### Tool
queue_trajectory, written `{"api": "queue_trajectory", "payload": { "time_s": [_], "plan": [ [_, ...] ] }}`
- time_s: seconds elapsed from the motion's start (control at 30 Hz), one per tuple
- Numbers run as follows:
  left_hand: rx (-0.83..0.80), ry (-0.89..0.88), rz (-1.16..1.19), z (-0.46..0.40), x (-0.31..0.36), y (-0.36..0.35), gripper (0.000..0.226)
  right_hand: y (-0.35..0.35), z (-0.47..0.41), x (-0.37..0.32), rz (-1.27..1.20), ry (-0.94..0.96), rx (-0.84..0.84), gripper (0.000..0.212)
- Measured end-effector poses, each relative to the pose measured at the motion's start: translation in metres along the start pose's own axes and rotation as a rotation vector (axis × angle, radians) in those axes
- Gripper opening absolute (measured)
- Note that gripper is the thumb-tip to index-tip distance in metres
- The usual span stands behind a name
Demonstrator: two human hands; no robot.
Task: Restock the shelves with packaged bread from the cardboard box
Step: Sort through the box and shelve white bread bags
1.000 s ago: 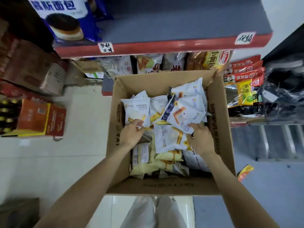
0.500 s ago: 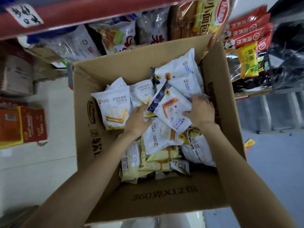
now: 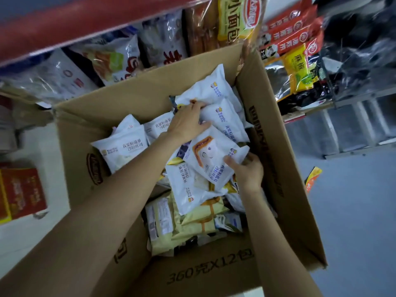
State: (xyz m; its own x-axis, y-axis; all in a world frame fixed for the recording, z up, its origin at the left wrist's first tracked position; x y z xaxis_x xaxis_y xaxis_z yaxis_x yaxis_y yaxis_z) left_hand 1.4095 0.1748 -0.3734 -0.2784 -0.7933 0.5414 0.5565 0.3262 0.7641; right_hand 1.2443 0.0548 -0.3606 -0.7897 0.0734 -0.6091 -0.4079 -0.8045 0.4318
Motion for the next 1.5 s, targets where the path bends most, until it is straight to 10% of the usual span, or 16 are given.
{"api": "queue_trajectory", "payload": {
  "time_s": [0.27,0.53,0.97,1.5],
  "plan": [
    [-0.14,-0.141,-0.208,-0.004,0.019,0.001,0.068,-0.027,0.022,0.017,0.078,0.169,-0.215,0.052],
    [0.32,0.006,0.552,0.081,0.015,0.059,0.038,0.012,0.058,-0.011,0.233,0.418,-0.134,0.039],
    [0.721,0.139,0.606,0.269,0.044,0.179,0.038,0.127,0.165,-0.129,0.359,0.925,-0.101,0.043],
    [1.191,-0.185,0.52,0.387,0.074,0.413,0.028,0.099,0.356,-0.358,0.136,1.537,-0.042,0.033]
  ]
}}
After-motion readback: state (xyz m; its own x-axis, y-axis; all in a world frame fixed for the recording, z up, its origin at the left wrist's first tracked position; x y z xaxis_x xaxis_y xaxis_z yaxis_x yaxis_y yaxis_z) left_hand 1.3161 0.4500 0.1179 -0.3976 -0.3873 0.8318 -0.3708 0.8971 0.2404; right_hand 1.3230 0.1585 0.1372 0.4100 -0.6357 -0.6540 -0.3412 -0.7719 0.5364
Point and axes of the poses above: each hand's wrist, its own z-axis away from the middle knuckle, its own y-axis out of the back of the hand, x = y × z, the point moved 1 cm from there along -z, towards the middle knuckle, and after that the axes turned 5 degrees about z, right-handed, at the moved point
